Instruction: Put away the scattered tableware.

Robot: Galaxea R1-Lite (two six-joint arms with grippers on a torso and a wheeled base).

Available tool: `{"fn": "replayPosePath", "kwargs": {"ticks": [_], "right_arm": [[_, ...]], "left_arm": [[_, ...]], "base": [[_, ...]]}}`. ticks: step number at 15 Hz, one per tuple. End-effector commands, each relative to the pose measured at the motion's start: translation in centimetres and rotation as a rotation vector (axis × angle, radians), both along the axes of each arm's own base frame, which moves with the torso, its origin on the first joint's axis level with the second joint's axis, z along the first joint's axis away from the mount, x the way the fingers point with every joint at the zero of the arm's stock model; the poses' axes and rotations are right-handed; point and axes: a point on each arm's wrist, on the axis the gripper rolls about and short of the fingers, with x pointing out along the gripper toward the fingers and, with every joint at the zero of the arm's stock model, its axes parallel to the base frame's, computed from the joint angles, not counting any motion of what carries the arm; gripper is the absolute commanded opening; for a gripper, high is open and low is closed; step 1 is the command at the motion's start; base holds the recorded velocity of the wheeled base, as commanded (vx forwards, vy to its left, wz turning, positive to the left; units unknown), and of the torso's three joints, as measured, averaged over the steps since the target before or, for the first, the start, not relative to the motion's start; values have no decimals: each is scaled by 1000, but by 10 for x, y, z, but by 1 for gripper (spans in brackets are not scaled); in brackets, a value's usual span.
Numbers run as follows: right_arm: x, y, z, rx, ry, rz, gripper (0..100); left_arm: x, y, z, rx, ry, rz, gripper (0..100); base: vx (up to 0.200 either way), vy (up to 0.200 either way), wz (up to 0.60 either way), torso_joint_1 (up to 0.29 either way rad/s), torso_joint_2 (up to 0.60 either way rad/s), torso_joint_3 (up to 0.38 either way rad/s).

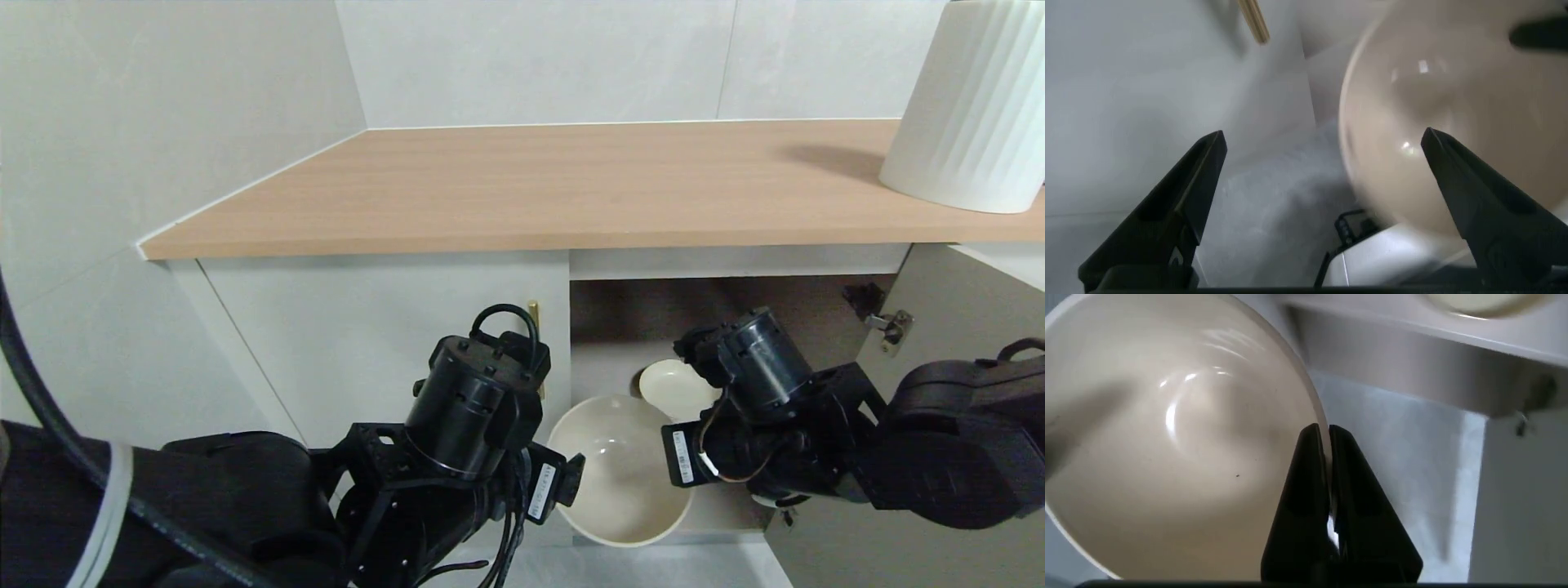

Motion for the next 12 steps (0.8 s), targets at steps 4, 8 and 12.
{"fn": "replayPosePath", "kwargs": {"ticks": [4,8,12], "right_arm": [[86,-62,-49,92,39,-396,0],[118,-81,-65,152,-23,-555,0],[139,-92,-83,167,-94,-637,0]], "left_arm": [[-5,6,11,-25,-24,3,100],[-5,6,11,-30,-22,6,100],[-5,6,11,-29,-22,7,100]], "base": [[0,0,0,0,0,0],[0,0,0,0,0,0],[0,0,0,0,0,0]]}}
